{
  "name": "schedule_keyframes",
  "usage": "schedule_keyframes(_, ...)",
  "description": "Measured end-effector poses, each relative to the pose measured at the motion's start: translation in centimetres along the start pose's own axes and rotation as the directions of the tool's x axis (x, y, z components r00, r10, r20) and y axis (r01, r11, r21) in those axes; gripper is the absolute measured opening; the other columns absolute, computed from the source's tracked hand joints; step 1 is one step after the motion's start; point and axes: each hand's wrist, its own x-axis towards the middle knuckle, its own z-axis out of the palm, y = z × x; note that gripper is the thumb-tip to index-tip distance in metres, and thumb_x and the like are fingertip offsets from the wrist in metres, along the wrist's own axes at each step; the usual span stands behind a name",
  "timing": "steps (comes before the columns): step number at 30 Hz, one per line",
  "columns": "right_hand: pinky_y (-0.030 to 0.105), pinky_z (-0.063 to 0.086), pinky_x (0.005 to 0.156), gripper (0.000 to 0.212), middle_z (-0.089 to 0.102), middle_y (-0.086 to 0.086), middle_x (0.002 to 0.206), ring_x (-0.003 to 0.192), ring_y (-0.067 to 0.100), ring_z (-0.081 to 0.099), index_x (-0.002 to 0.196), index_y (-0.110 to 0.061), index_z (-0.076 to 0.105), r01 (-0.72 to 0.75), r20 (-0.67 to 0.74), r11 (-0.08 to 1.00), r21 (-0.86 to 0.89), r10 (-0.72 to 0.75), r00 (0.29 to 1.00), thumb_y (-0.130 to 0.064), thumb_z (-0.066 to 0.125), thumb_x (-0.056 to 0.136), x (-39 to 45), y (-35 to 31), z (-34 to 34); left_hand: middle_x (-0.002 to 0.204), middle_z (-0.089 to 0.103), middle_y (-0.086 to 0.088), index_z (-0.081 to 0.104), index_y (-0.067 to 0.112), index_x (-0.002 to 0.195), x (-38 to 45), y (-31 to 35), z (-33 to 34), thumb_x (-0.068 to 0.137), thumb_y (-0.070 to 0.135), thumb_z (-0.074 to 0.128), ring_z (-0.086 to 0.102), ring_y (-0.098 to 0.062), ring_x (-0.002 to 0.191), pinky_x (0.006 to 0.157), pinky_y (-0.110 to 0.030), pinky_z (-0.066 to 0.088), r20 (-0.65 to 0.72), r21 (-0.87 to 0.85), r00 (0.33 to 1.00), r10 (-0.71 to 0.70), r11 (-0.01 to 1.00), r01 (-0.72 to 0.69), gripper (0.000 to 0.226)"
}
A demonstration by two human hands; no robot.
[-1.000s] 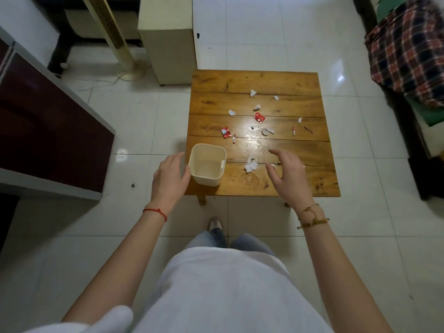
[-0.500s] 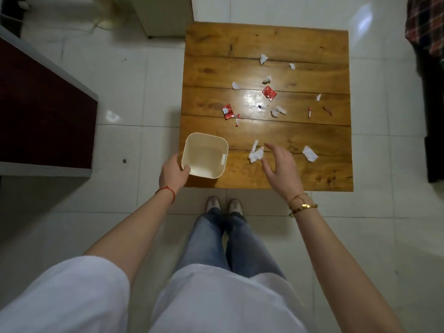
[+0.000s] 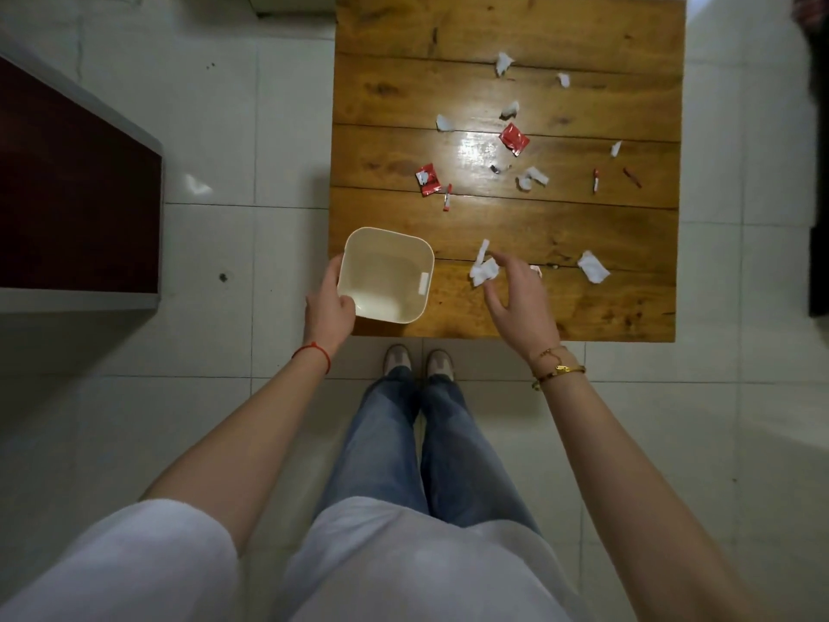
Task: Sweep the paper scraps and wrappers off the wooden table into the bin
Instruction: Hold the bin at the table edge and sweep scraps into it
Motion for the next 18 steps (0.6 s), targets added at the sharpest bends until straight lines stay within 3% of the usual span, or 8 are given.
schedule_keyframes(2,0.035,0.042,0.097,0.042,0.057,0.008,0.128,0.116,0.023,0.052,0.134,-0.011,0.045,0.01,-0.007,1.0,0.007,-0.01,1.0,-0.021,0.053,0.095,-0.4,-0.1,0.0,0.122,0.059,-0.01,0.04,0.023,0.142,-0.6,0.8,-0.1,0.087,-0.003,0.044,0.058,-0.023,0.101,0.072,-0.02,0.05,-0.003,-0.016,0.999,0.037,0.999,-0.037,0.061)
schedule_keyframes(5,0.036,0.042,0.1,0.043,0.054,0.008,0.132,0.12,0.022,0.05,0.136,-0.011,0.044,-0.009,-0.014,1.0,0.009,0.009,1.0,-0.022,0.053,0.095,-1.3,0.0,-0.4,0.128,0.058,-0.009,0.044,0.023,0.14,-1.9,1.9,-0.1,0.087,-0.001,0.047,0.056,-0.026,0.114,0.093,-0.04,0.053,0.007,-0.021,0.998,0.069,0.997,-0.069,0.058)
schedule_keyframes(8,0.038,0.041,0.103,0.046,0.052,0.006,0.135,0.124,0.021,0.048,0.138,-0.012,0.042,-0.042,-0.03,0.999,0.006,0.042,0.999,-0.023,0.053,0.095,-2.7,0.7,-1.1,0.128,0.058,-0.011,0.045,0.02,0.141,-3.7,2.7,0.4,0.088,0.001,0.048,0.056,-0.028,0.113,0.096,-0.045,0.051,0.033,0.0,0.995,0.097,0.995,-0.097,0.056)
schedule_keyframes(13,0.036,0.04,0.103,0.045,0.055,0.007,0.133,0.123,0.023,0.049,0.137,-0.014,0.043,-0.049,-0.086,0.998,0.034,0.052,0.995,-0.023,0.054,0.094,-5.4,2.5,-2.5,0.13,0.057,-0.013,0.045,0.017,0.141,-7.3,3.5,1.8,0.089,0.001,0.047,0.058,-0.032,0.111,0.096,-0.045,0.051,0.058,-0.034,0.997,0.06,0.998,-0.058,0.055)
schedule_keyframes(18,0.039,0.041,0.104,0.045,0.054,0.007,0.134,0.124,0.023,0.048,0.138,-0.014,0.043,-0.037,-0.059,0.999,0.033,0.039,0.997,-0.025,0.053,0.095,-7.3,5.6,-3.8,0.128,0.058,-0.012,0.048,0.017,0.139,-11.2,4.2,4.7,0.094,0.008,0.047,0.056,-0.027,0.113,0.088,-0.031,0.047,0.002,-0.002,0.999,0.043,0.999,-0.043,0.046)
